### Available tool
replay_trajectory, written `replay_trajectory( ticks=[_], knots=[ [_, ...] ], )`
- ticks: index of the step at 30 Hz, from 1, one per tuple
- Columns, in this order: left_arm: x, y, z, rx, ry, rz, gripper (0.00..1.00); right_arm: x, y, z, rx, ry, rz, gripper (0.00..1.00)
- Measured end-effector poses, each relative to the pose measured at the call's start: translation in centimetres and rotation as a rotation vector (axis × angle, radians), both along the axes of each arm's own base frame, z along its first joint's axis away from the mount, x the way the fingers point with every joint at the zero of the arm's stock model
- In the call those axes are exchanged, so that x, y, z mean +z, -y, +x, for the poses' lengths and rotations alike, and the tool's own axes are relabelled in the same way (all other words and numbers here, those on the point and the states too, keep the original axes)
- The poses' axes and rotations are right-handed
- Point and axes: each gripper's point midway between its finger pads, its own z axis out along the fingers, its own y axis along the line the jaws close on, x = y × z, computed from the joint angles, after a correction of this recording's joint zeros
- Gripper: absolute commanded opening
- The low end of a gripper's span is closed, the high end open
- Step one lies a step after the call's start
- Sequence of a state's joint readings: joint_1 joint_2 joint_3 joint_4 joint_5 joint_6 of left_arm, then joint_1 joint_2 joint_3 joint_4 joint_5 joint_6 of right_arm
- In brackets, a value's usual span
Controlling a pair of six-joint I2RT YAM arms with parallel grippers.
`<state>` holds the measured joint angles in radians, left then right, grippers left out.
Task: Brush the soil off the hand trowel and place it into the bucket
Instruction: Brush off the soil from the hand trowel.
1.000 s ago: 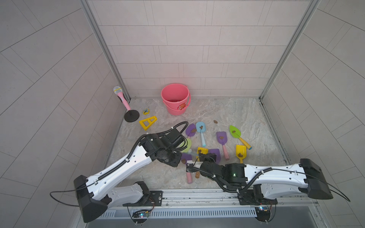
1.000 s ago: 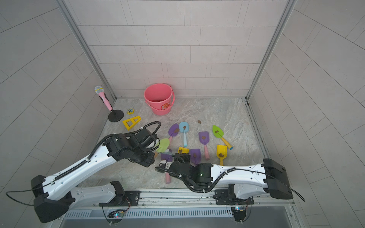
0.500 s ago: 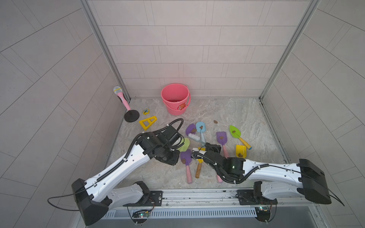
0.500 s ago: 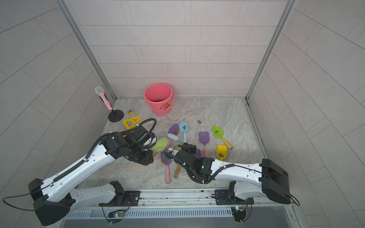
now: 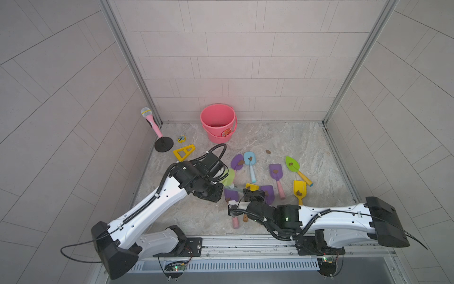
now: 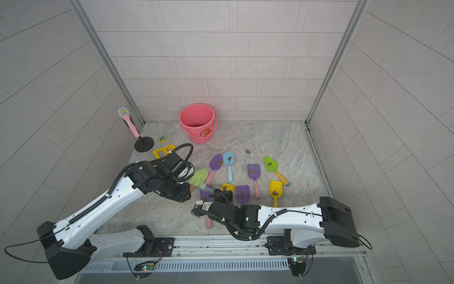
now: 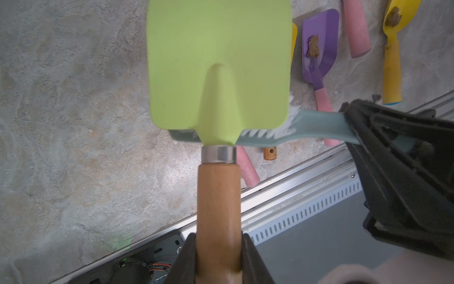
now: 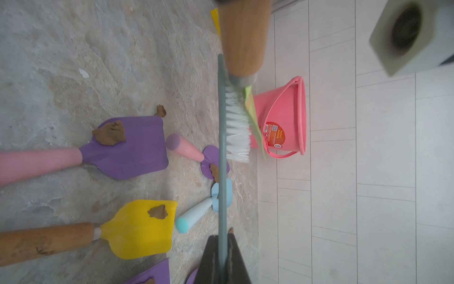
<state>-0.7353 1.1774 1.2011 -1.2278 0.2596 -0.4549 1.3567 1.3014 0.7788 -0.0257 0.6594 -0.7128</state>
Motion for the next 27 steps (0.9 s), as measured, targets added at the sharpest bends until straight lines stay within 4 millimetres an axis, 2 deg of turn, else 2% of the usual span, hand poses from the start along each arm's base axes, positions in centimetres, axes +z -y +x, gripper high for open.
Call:
replay_trajectory(
  ticks=[8,10,13,17,19,23,27],
  knots=[
    [-0.7,-0.1,0.0,-0.003,-0.008,0.008,0.00,-0.3,0.1,1.0,0.010,0.027,-0.069,0.00],
    [-0.6,0.0,0.3,0.000,0.006,-0.001,0.00,-0.4,0.4,1.8,-0.006,0.022,-0.065,0.00],
    [-0.2,0.0,0.2,0.000,0.020,-0.014,0.00,-0.5,2.0,3.9,-0.078,0.002,-0.044,0.00],
    [0.1,-0.4,-0.1,0.003,0.022,-0.020,0.00,-0.9,5.4,7.0,-0.228,-0.040,0.036,0.00],
    [0.2,-0.6,-0.2,0.009,0.021,-0.018,0.00,-1.1,6.5,7.8,-0.296,-0.070,0.096,0.00],
    [0.4,-1.0,0.1,0.022,0.046,-0.015,0.00,-2.1,6.4,7.3,-0.336,-0.178,0.208,0.00],
    [1.2,-1.2,0.8,0.047,0.101,-0.036,0.00,-2.7,6.8,7.4,-0.405,-0.405,0.408,0.00]
  ],
)
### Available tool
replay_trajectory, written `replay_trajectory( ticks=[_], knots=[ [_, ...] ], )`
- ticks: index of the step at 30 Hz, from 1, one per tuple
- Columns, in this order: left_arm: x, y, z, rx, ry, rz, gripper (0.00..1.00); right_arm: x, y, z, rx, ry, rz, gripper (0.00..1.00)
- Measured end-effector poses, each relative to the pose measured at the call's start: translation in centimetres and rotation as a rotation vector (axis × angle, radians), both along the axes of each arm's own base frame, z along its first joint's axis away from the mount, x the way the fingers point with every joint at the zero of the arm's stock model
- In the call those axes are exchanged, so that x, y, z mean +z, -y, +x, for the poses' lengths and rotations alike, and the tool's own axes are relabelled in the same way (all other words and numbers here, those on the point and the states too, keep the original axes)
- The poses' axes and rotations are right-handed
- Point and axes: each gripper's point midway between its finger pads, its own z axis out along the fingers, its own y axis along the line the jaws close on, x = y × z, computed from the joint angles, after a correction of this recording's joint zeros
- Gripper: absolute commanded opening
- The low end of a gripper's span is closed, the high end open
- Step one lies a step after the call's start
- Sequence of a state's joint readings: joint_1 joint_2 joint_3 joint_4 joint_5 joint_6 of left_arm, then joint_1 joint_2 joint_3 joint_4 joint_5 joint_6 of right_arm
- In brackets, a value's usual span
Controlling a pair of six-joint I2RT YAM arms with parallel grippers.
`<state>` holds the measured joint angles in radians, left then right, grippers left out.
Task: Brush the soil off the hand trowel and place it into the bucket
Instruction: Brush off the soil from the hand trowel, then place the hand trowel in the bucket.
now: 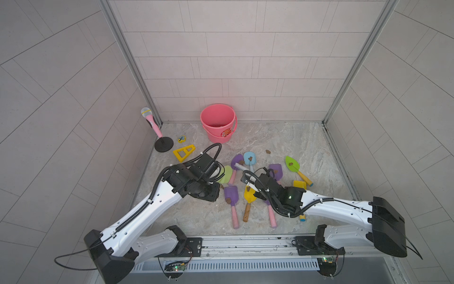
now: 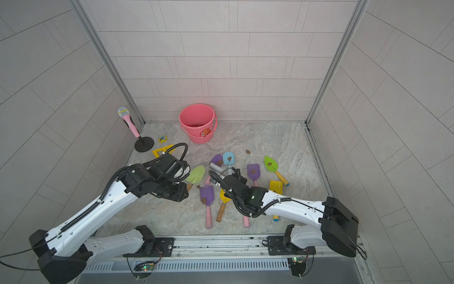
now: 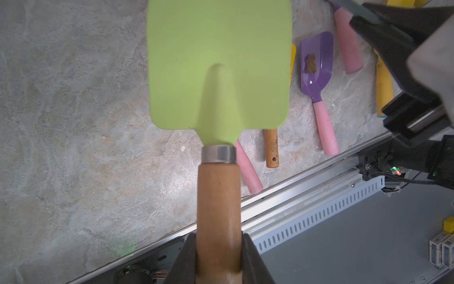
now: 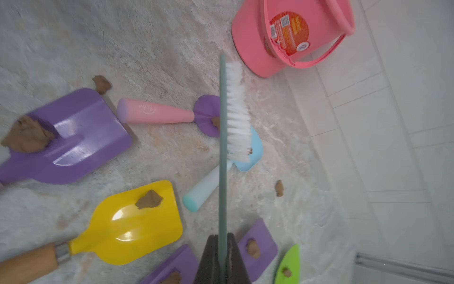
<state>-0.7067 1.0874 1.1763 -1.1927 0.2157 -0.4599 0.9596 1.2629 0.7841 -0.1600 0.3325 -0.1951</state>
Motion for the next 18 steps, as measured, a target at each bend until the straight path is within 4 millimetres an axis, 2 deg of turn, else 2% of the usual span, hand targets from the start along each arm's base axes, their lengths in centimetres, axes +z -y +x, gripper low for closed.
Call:
replay_trajectory(
  ticks=[4,7,10,14,18],
  knots=[
    [1.1,-0.1,1.0,0.038,0.073,-0.034,0.00,1.5,1.0,0.9,-0.116,-0.159,0.297,0.00],
    [2.1,-0.2,2.0,0.082,0.115,-0.055,0.00,2.8,1.3,0.8,-0.179,-0.264,0.502,0.00],
    [3.7,0.0,3.9,0.163,0.157,-0.103,0.00,3.5,1.7,1.1,-0.262,-0.387,0.689,0.00],
    [6.5,0.9,7.9,0.302,0.197,-0.225,0.00,2.7,3.0,1.7,-0.376,-0.535,0.858,0.00],
    [8.4,1.3,13.0,0.486,0.171,-0.374,0.00,0.9,3.2,0.5,-0.418,-0.650,0.909,0.00]
  ],
)
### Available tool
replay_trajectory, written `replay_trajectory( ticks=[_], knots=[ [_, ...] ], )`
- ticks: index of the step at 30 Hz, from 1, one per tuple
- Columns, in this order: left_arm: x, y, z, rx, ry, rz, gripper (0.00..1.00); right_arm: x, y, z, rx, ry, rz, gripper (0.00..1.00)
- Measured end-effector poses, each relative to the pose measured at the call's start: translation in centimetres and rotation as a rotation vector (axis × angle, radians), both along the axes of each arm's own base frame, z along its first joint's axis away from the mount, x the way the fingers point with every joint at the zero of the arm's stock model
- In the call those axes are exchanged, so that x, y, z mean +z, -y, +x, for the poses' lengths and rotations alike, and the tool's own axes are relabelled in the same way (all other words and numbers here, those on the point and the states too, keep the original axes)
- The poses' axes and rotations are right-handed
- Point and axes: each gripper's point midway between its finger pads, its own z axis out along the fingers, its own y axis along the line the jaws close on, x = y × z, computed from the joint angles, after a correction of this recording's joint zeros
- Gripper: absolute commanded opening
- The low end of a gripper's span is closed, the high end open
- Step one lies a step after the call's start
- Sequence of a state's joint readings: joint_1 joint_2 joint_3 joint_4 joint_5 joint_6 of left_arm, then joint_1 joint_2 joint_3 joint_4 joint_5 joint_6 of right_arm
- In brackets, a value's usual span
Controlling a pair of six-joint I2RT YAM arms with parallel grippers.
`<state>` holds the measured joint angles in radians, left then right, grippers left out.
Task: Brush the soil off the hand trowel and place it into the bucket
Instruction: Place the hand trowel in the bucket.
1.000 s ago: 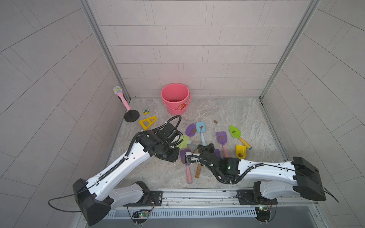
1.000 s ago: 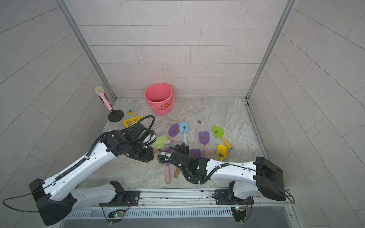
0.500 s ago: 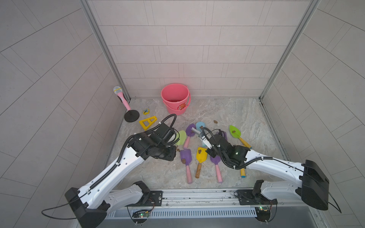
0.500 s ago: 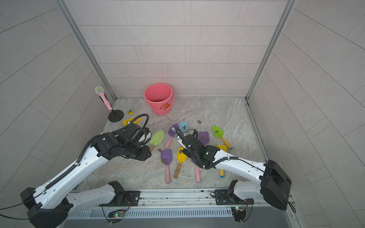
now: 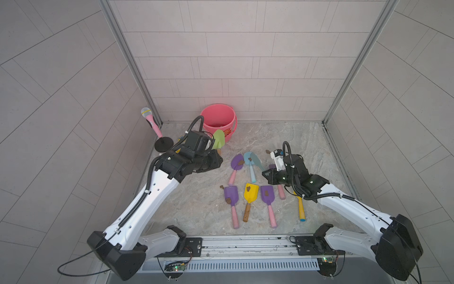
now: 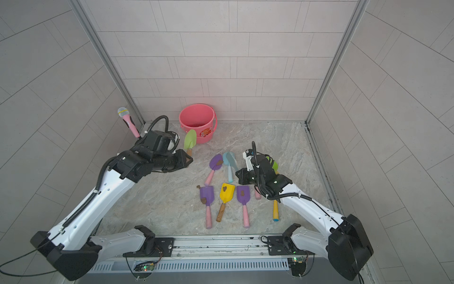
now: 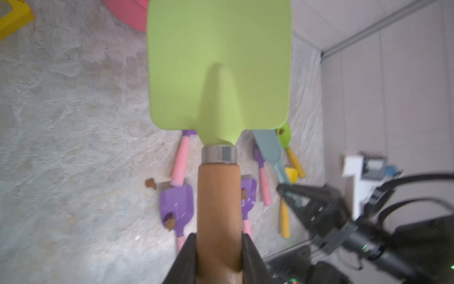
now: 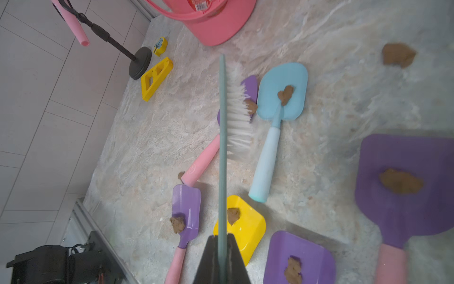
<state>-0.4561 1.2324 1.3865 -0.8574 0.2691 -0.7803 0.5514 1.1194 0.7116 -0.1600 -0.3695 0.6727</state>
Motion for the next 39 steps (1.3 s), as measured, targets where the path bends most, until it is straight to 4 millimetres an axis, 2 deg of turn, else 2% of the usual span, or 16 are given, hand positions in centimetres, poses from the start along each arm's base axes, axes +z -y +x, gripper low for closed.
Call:
replay_trajectory(
  ticks=[6,15,18,22,24,26,32,36,39],
  knots=[
    [0.5,1.1,8.2,0.173,-0.091,-0.255,0.00,-0.3,0.2,-1.5,0.004,-0.033,0.046,0.00],
    [-0.4,4.4,19.1,0.273,-0.212,-0.519,0.00,0.8,0.8,-1.3,-0.013,0.003,0.070,0.00],
    [-2.1,4.8,22.7,0.318,-0.254,-0.608,0.00,0.9,1.0,-1.3,-0.016,0.008,0.070,0.00],
    [-5.9,4.6,26.9,0.376,-0.313,-0.671,0.00,0.9,1.3,-1.3,-0.017,0.014,0.061,0.00],
    [-7.2,4.7,27.9,0.384,-0.336,-0.694,0.00,1.0,1.5,-1.4,-0.015,0.018,0.056,0.00],
    [-7.0,4.7,28.5,0.383,-0.329,-0.716,0.01,1.1,1.7,-1.5,-0.015,0.022,0.052,0.00],
    [-6.5,4.4,29.1,0.410,-0.329,-0.753,0.39,1.7,2.2,-1.6,-0.018,0.044,0.055,0.00],
    [-5.7,4.2,29.6,0.412,-0.304,-0.778,0.46,1.5,2.3,-1.8,-0.017,0.031,0.048,0.00],
    [-5.5,4.3,29.8,0.406,-0.292,-0.785,0.48,1.3,2.3,-1.8,-0.017,0.024,0.046,0.00]
  ],
)
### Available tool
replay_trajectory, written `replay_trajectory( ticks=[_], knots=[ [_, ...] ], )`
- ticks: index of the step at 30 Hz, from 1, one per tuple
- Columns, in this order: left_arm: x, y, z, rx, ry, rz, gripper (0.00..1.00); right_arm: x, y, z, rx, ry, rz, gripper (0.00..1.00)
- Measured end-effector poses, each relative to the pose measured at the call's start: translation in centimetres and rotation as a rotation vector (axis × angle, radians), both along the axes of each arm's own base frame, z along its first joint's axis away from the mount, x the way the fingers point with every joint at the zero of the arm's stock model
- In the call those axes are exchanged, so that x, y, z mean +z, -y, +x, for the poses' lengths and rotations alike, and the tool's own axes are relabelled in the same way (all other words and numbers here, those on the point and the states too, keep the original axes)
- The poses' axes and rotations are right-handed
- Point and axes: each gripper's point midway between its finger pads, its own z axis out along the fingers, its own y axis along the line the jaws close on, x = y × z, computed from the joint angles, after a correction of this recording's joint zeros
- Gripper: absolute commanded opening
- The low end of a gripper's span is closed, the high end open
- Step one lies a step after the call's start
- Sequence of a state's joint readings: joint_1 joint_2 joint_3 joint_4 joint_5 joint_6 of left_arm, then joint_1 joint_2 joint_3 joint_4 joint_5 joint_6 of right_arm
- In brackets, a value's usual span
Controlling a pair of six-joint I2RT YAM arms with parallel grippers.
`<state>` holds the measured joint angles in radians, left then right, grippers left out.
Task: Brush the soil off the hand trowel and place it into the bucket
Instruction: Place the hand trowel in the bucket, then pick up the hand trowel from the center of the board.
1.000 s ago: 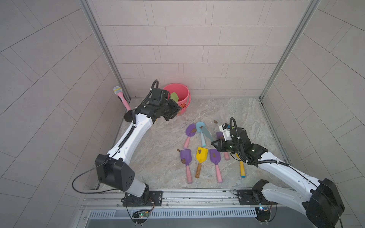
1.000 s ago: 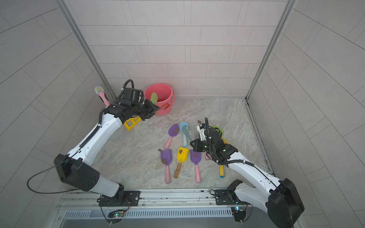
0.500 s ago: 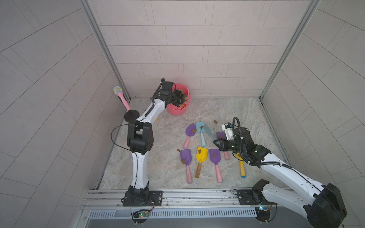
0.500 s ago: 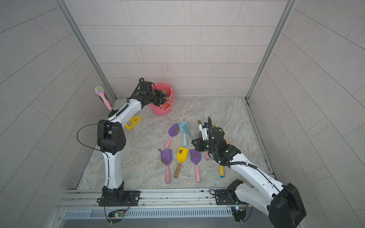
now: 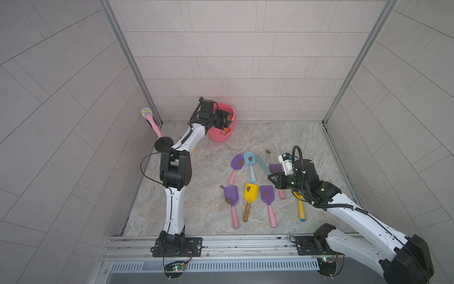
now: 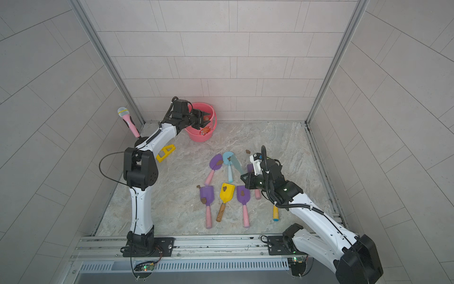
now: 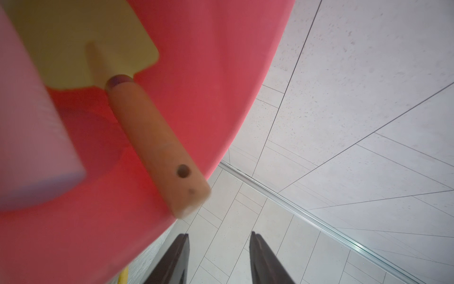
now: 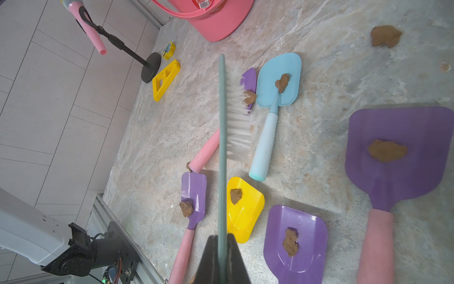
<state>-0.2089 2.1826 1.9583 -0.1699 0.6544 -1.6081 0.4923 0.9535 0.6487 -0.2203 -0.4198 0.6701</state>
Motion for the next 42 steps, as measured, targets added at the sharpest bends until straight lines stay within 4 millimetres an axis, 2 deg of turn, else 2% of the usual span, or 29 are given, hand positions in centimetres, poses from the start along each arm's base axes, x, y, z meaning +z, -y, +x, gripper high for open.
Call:
replay_trajectory(
  ticks=[5,8,11,15,18,22,29,33,38,42],
  knots=[
    [0.5,-0.2,-0.2,-0.006,0.015,0.008,0.48,-0.1,0.1,-0.2,-0.002,-0.016,0.001,0.00],
    [1.9,-0.5,-1.5,-0.026,0.048,0.039,0.47,0.4,0.2,-0.4,-0.010,-0.010,0.016,0.00],
    [4.2,-1.2,-4.4,-0.055,0.103,0.100,0.45,1.0,0.3,-0.5,-0.020,-0.002,0.033,0.00],
    [7.9,-2.8,-10.2,-0.085,0.211,0.197,0.44,1.6,0.6,-0.8,-0.036,0.007,0.046,0.00],
    [8.6,-4.0,-14.9,-0.098,0.262,0.290,0.43,2.0,0.8,-0.9,-0.045,0.015,0.057,0.00],
    [6.0,-5.4,-21.6,-0.119,0.255,0.429,0.43,2.0,1.1,-1.1,-0.056,0.012,0.048,0.00],
    [-0.5,-5.3,-32.8,-0.255,0.196,0.612,0.42,1.0,1.4,-1.0,-0.068,-0.011,0.019,0.00],
    [-3.6,-5.3,-38.3,-0.325,0.177,0.662,0.42,0.3,1.5,-1.0,-0.076,-0.024,0.008,0.00],
    [-6.9,-5.0,-43.5,-0.421,0.151,0.736,0.42,-1.9,1.8,-1.1,-0.087,-0.068,-0.021,0.00],
    [-9.2,-3.2,-46.0,-0.524,0.131,0.841,0.42,-2.5,1.7,-0.9,-0.087,-0.084,-0.030,0.00]
  ],
)
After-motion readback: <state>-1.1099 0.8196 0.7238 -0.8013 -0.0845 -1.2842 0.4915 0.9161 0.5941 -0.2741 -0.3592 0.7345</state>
